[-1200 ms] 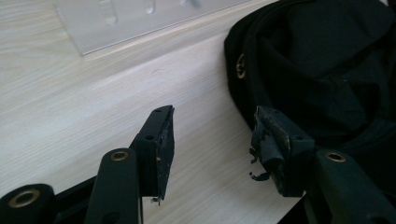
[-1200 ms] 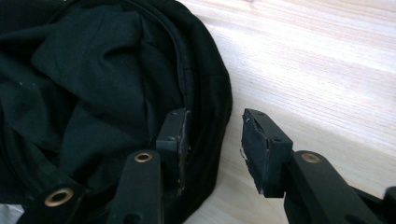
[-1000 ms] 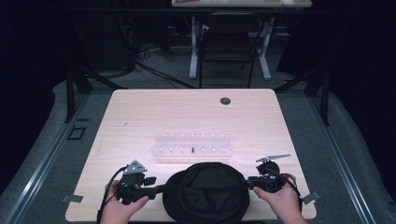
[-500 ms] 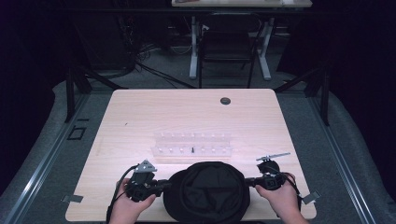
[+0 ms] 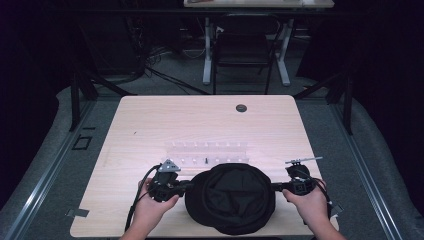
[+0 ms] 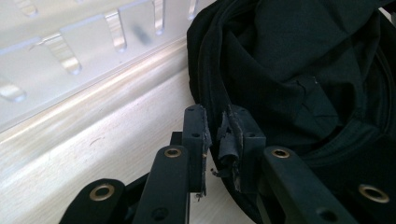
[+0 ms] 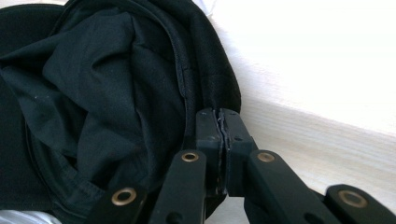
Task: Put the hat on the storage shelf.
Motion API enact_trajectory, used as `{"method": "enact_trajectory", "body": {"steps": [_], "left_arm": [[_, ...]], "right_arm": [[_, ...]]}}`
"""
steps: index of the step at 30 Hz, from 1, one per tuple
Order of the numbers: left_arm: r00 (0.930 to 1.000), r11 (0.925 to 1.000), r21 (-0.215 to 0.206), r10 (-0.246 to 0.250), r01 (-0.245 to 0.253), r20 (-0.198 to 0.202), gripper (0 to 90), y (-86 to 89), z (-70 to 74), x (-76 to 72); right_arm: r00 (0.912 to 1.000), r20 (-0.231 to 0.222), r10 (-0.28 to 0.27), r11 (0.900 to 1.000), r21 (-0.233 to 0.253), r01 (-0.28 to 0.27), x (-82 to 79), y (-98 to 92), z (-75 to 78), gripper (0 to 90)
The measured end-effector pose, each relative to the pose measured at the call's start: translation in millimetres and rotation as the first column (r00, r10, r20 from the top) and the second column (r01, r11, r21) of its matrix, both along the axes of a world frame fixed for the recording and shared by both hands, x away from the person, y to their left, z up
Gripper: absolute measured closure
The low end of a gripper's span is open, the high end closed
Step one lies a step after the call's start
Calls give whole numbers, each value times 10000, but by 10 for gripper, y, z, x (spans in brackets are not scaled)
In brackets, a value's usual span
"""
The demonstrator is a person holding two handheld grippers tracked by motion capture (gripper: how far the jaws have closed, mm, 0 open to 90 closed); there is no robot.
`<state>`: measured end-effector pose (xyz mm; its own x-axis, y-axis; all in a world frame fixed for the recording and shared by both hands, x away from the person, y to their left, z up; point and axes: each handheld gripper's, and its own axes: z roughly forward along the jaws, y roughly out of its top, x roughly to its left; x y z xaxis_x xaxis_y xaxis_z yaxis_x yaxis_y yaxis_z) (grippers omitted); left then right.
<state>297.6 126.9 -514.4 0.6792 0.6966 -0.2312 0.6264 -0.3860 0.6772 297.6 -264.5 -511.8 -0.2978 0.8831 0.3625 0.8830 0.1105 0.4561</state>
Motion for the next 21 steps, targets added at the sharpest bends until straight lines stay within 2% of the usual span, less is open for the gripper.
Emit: {"method": "enact_trajectory", "body": {"steps": [3,6,9,14,15,16,18,21], "left_arm": [[10000,10000,-13,-5,5,64,783,-2,-13,-13],[9999,10000,-72,25,-24,129,782,14,-32,-40],[9999,9999,-139,65,-64,92,779,28,-49,-54],[9997,9999,-68,84,-82,228,771,22,-58,-60],[9997,10000,12,42,-42,251,770,20,-55,-62],[9997,10000,12,42,-42,251,768,20,-55,-62],[9995,10000,24,82,-83,304,767,15,-60,-63],[9994,10000,15,80,-80,330,766,17,-67,-58]], "right_arm": [[9999,-164,-38,9999,-114,36,38,-14,-4,853],[9989,-470,95,9998,-146,-102,68,-9,-26,787],[9982,-587,146,9997,-210,-159,84,13,-45,750],[9934,-1133,147,9983,-545,-210,106,45,-83,729],[9935,-1127,180,9979,-602,-249,115,45,-96,729],[9935,-1127,180,9979,-602,-249,115,45,-96,729],[9881,-1526,207,9975,-639,-307,134,45,-108,742],[9842,-1760,172,9982,-541,-272,159,36,-116,740]]}}
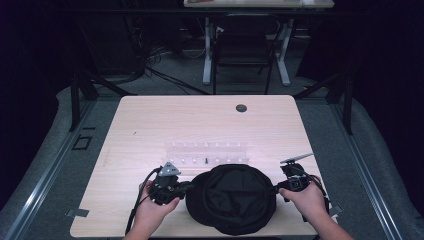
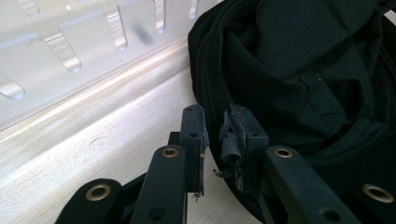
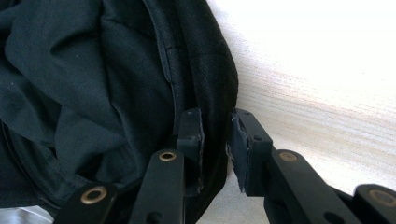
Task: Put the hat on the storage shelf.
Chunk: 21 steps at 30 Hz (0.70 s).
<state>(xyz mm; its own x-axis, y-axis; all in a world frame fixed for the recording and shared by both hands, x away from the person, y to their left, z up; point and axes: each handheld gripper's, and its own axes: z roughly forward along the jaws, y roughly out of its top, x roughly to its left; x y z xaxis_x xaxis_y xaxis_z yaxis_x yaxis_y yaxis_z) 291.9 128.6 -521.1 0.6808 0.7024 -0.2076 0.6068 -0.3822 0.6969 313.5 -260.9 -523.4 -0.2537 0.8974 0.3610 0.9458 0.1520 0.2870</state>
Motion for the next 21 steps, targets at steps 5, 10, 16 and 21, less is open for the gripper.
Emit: {"method": "enact_trajectory", "body": {"steps": [5,10,16,21], "left_arm": [[10000,10000,16,14,-14,15,765,-2,-3,-2],[10000,10000,0,59,-59,-6,763,-7,-7,1],[10000,10000,6,84,-84,-19,761,-12,-9,2],[10000,10000,44,28,-28,-87,762,-8,-7,3]], "right_arm": [[9996,-270,-76,9999,139,80,35,-10,-27,744],[9984,-553,-102,9999,74,107,59,17,-59,750],[9961,-868,-132,9998,124,143,82,1,-82,747],[9917,-1246,-321,9987,347,367,87,-6,-135,750]]}}
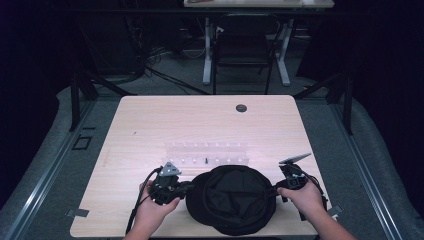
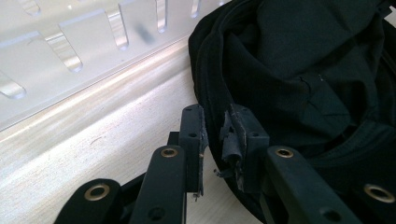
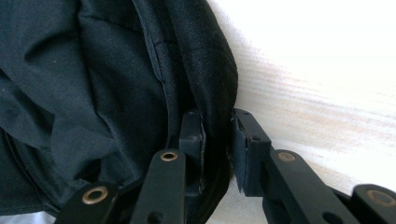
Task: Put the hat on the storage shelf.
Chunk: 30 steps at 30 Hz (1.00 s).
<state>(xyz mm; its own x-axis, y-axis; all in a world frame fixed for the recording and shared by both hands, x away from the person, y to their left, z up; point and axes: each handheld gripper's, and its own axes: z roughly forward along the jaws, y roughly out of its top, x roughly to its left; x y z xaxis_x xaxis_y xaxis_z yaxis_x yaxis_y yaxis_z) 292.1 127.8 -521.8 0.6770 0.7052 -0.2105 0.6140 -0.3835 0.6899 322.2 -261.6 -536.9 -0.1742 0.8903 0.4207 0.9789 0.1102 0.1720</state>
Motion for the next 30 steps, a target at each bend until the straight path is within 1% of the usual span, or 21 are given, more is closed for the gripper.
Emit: {"method": "enact_trajectory", "body": {"steps": [1,2,3,4,6,8,10,11,12,15,17,18,20,22,23,25,26,27,28,29,30], "left_arm": [[10000,10000,-4,0,0,3,762,0,0,1],[10000,10000,-1,-5,5,4,762,0,-1,1],[10000,10000,11,-12,12,18,762,0,-1,3],[10000,10000,14,-12,12,13,762,1,-2,3],[10000,10000,21,-16,16,26,763,0,-2,2],[10000,10000,42,-19,19,52,762,-2,-2,1],[10000,10000,61,-12,11,90,762,-5,0,-1],[9999,10000,49,24,-25,135,762,-9,-3,-3],[9999,10000,45,44,-44,151,763,-9,0,-4],[9998,9999,109,16,-18,176,764,-8,3,-1],[9998,9999,153,0,-3,203,765,-3,4,7],[9998,9998,185,-22,18,206,769,0,11,8],[9996,9996,265,17,-24,268,783,-1,19,7],[9995,9993,383,24,-36,310,783,-3,19,9],[9994,9990,445,38,-52,332,783,-3,16,10],[9990,9986,513,73,-95,430,783,0,8,12],[9991,9986,509,92,-113,425,783,3,5,11],[9993,9987,500,82,-100,359,784,8,6,10],[9992,9985,536,58,-79,392,785,14,5,11],[9992,9984,554,61,-84,404,784,15,4,9],[9988,9983,570,114,-142,481,780,14,-3,6]], "right_arm": [[10000,-64,-20,10000,48,20,5,-4,-9,750],[9997,-21,-246,9995,176,246,4,0,-23,749],[9997,-190,-126,9998,134,129,14,-10,-16,750],[9994,-136,-315,9992,227,318,12,-2,-27,753],[9993,-345,-108,9996,240,116,24,-18,-21,788],[9985,-531,-137,9993,334,155,23,-21,-18,831],[9982,-579,-129,9990,420,153,18,-17,-11,857],[9981,-534,-310,9983,484,336,12,4,-4,861],[9984,-546,-159,9989,440,183,13,-1,9,865],[9990,-417,-184,9985,514,205,0,-1,53,870],[9990,-448,-44,9986,517,67,-6,-18,88,871],[9991,-345,-241,9973,687,265,-17,-12,96,872],[9989,-477,-18,9975,708,52,-18,-29,147,874],[9990,-402,-216,9968,767,247,-34,-14,187,874],[9987,-453,232,9977,647,-203,-24,-36,220,875],[9984,-466,331,9967,757,-295,-27,-37,278,875],[9988,-445,226,9965,819,-189,-35,-35,304,875],[9995,-325,-45,9951,989,77,-49,-27,322,875],[9986,-443,306,9952,939,-263,-36,-44,370,874],[9996,-269,-128,9936,1117,158,-54,-23,390,874],[9996,-263,-74,9931,1166,104,-53,-29,429,874]]}}
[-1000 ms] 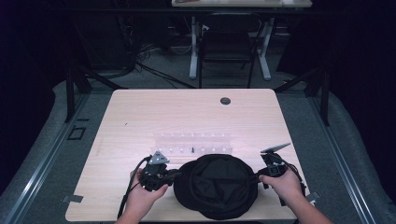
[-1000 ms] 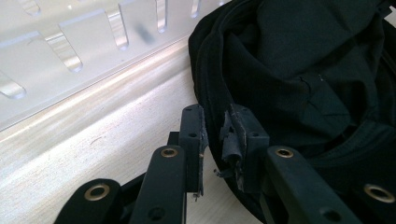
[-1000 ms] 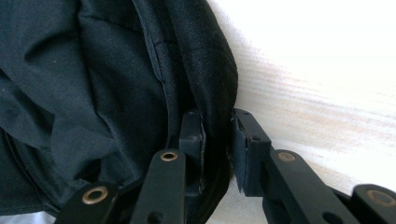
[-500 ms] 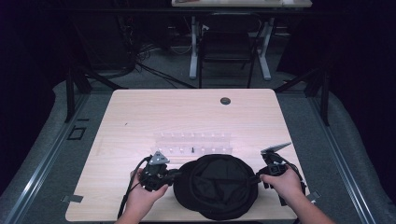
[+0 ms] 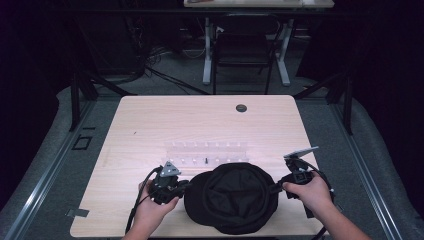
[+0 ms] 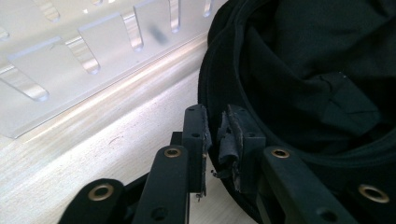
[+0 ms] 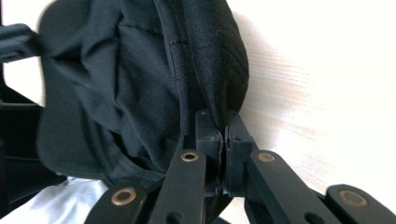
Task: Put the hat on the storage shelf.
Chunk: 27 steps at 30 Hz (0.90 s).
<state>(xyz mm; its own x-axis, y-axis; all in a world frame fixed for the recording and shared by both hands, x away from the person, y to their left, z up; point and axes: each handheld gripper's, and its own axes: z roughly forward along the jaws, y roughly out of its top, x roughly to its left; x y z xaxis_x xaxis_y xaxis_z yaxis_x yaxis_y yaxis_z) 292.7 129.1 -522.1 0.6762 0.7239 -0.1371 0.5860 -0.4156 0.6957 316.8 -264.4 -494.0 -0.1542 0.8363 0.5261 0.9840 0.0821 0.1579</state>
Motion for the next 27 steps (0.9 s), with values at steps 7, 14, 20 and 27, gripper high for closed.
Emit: {"method": "enact_trajectory", "body": {"steps": [7,14,20,27], "left_arm": [[9999,9997,258,15,-19,148,691,38,-4,-16],[9996,9993,280,253,-255,92,588,150,-55,-30],[9985,9973,491,543,-541,-21,554,289,-134,-32],[9982,9966,628,552,-536,-240,575,490,-261,-61]], "right_arm": [[9996,269,32,9990,-440,-20,-13,34,271,873],[9988,272,406,9949,-938,-379,-32,96,505,874],[9979,362,531,9898,-1340,-478,-20,152,682,873],[9981,255,554,9864,-1563,-507,15,211,847,874]]}}
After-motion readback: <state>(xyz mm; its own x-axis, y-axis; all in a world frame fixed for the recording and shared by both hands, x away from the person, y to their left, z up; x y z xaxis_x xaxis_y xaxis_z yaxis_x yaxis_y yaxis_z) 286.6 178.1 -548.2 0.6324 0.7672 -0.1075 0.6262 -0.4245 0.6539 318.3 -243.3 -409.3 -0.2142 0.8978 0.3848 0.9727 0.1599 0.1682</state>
